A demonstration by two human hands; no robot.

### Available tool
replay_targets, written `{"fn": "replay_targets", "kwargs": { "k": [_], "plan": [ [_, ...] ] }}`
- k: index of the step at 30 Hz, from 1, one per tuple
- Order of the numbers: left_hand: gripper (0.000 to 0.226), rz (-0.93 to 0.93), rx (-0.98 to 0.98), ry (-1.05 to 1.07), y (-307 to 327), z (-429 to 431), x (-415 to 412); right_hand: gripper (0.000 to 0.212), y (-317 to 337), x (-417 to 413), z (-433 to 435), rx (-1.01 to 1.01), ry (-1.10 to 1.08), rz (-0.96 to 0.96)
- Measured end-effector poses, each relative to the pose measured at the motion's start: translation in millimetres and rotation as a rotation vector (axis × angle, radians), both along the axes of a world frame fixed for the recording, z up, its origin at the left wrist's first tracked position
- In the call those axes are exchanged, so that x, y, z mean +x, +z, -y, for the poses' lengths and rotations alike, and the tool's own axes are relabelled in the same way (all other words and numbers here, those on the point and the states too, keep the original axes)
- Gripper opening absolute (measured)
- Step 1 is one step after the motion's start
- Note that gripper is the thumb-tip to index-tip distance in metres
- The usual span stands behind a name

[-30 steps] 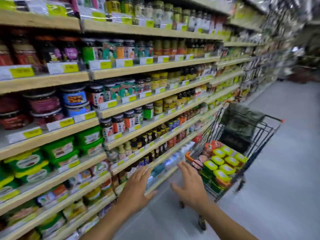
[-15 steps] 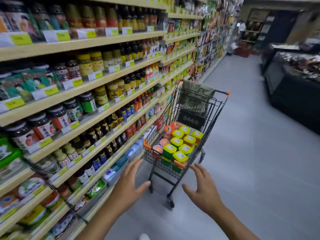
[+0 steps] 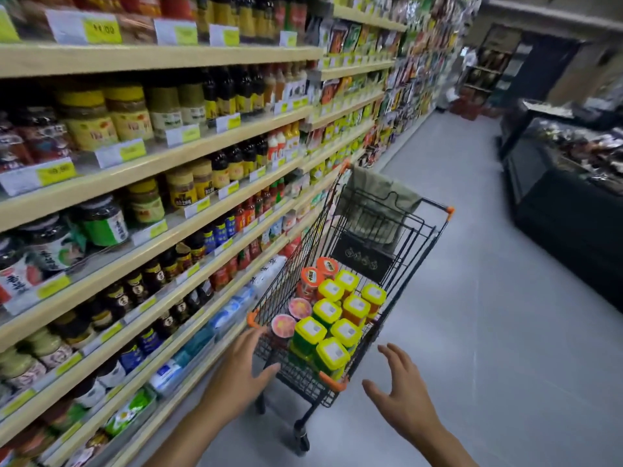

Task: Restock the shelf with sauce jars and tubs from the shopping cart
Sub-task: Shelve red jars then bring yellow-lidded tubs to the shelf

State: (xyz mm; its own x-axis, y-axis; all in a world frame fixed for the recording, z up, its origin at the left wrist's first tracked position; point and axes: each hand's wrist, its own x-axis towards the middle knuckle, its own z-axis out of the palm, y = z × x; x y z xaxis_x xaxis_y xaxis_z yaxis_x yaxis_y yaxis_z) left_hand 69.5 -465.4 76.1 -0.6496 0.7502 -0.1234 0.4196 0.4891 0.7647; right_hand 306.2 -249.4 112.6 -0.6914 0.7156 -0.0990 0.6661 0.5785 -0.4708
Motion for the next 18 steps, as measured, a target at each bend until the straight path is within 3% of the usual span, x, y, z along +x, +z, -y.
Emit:
{"fn": "replay_targets", "kwargs": {
  "k": [5, 9, 15, 18],
  "plan": [
    [0.071, 0.009, -0.027, -0.010, -9, -44, -38, 0.092, -4, -47, -41, -0.026, -0.012, 0.063],
    [0.068, 0.069, -0.051, -0.005, -17, -75, -55, 0.072, -10, -80, -70, -0.042, 0.026, 0.108],
    [0.072, 0.109, -0.126, 0.016, -40, -117, -82, 0.079, -44, -131, -125, -0.054, 0.137, 0.207],
    [0.070, 0.122, -0.153, 0.034, -57, -142, -96, 0.074, -62, -163, -153, -0.064, 0.211, 0.251]
  ]
}}
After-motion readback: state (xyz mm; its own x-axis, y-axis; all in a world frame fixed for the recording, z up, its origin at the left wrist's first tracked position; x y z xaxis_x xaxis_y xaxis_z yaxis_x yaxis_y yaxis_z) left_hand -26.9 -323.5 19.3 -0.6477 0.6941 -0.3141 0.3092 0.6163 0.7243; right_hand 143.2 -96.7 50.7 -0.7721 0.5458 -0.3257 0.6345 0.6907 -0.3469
